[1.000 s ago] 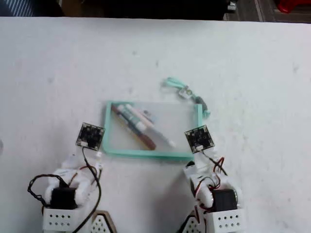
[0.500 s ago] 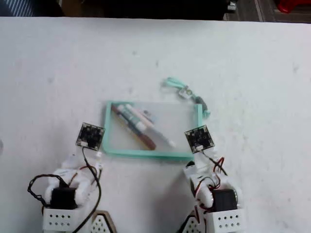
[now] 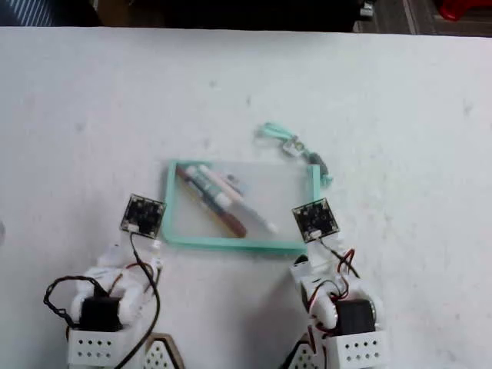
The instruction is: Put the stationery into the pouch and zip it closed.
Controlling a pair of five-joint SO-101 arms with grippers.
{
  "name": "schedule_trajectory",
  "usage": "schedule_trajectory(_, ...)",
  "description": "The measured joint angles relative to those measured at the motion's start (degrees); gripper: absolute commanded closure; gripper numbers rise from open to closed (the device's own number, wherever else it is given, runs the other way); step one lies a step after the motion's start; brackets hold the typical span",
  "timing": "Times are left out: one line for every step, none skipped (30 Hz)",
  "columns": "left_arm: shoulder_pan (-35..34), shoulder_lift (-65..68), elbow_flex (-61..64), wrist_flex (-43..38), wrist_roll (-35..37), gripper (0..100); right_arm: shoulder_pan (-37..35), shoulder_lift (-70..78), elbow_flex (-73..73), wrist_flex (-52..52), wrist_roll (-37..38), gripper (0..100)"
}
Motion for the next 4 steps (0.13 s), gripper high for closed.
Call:
schedule_trajectory(0.0, 0.0, 0.0, 0.0, 0.0, 98, 0.0, 0.0, 0.0, 0.0, 0.0, 98.1)
schedule_trajectory(0.0, 0.0, 0.0, 0.0, 0.0, 98, 0.0, 0.0, 0.0, 0.0, 0.0, 98.1)
schedule_trajectory(0.0, 0.0, 0.0, 0.0, 0.0, 98, 0.0, 0.0, 0.0, 0.0, 0.0, 98.1)
schedule_trajectory(0.0, 0.0, 0.0, 0.0, 0.0, 98, 0.0, 0.0, 0.0, 0.0, 0.0, 98.1)
